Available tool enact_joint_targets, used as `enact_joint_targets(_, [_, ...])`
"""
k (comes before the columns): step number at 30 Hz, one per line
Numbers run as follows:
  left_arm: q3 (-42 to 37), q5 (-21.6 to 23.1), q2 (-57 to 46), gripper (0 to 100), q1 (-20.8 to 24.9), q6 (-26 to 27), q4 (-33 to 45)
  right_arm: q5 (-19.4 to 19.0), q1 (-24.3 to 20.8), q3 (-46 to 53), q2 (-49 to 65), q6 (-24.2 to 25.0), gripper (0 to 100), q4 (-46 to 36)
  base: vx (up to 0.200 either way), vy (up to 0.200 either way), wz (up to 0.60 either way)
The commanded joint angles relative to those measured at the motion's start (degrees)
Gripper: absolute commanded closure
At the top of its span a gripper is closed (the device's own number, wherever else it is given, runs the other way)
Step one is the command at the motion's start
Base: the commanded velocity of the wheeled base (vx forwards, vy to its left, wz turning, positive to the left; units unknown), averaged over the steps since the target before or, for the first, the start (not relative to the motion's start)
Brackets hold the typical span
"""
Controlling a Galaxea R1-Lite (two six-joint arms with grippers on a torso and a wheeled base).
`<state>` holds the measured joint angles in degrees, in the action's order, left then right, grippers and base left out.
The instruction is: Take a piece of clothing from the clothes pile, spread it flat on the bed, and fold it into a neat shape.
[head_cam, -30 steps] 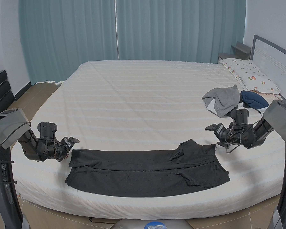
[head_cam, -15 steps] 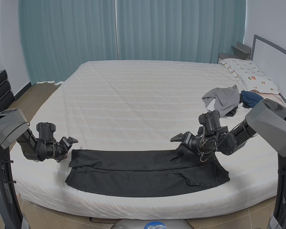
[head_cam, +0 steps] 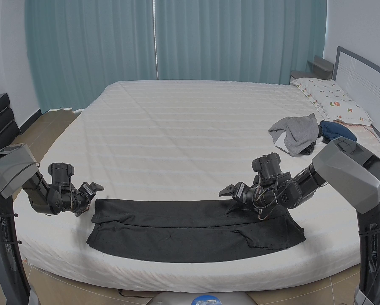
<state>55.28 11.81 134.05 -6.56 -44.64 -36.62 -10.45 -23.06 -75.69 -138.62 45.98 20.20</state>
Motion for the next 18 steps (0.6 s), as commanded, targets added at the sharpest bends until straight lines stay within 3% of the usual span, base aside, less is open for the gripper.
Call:
enact_joint_targets(1, [0.0, 0.0, 0.1, 0, 0.1, 0.0, 0.0, 0.1, -0.6, -3.0, -2.1, 0.2, 0, 0.6, 0.000, 0.000, 0.00])
enact_joint_targets(18, [0.2, 0.0, 0.1, 0, 0.1, 0.0, 0.1, 3.1, -1.6, -7.3, -5.2, 2.6, 0, 8.5, 0.000, 0.000, 0.00])
